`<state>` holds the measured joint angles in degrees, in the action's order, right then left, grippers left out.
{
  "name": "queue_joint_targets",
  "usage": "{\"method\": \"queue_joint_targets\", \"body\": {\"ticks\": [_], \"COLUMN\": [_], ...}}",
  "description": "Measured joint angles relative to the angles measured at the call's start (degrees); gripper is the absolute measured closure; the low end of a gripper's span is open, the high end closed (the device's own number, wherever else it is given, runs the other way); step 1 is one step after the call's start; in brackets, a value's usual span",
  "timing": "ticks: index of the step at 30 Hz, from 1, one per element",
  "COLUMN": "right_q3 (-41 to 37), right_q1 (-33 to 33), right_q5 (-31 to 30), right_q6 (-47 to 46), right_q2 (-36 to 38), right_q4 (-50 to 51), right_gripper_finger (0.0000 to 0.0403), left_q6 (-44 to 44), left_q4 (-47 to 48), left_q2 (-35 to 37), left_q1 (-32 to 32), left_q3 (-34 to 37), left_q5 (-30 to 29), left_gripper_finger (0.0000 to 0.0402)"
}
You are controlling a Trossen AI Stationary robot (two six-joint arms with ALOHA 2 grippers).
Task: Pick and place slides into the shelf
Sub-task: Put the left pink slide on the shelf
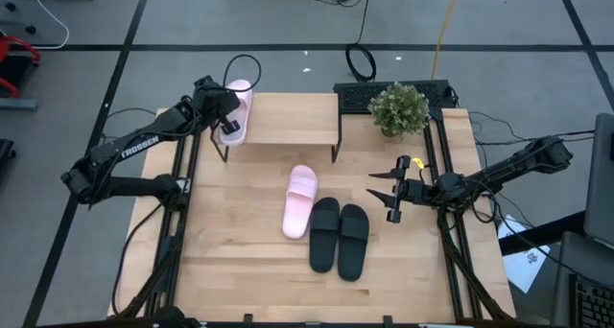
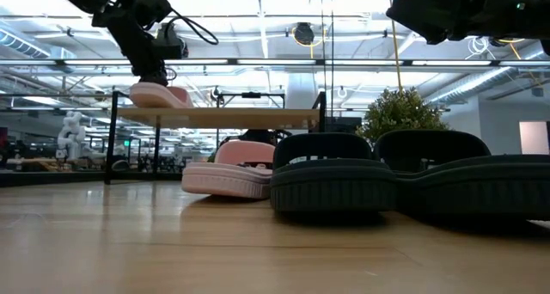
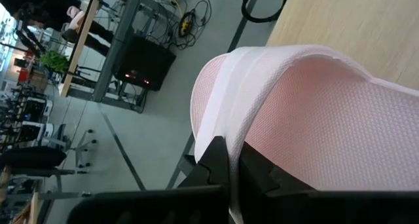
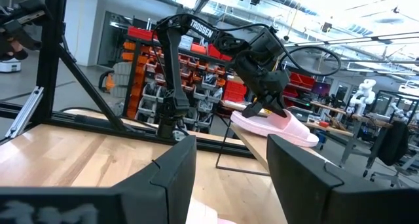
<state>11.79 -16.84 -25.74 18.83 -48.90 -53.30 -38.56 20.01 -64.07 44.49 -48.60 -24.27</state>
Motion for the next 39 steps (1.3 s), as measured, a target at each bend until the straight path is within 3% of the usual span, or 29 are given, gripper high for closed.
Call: {"method": "queue_joint_targets", "body": {"ticks": [25,39], "right_q3": [0.0,0.0], "right_q1": [0.0,0.0], "right_q5": [0.02,0.02], "right_q6": [-0.09,-0.11], "right_q2": [0.0,-0.02], "right_q4": [0.0,0.0], "right_gripper_finger": [0.0225,0.0225], "left_q6": [-1.08,-1.91], "left_q4": [2.38,0.57], "left_q2": [0.04,0.04], "left_q1": [0.02,0.07], "left_q3": [0.0,0.0], "left_q5": [-1.66,-2.86], "left_gripper_finger": [0.0346,0.0344]}}
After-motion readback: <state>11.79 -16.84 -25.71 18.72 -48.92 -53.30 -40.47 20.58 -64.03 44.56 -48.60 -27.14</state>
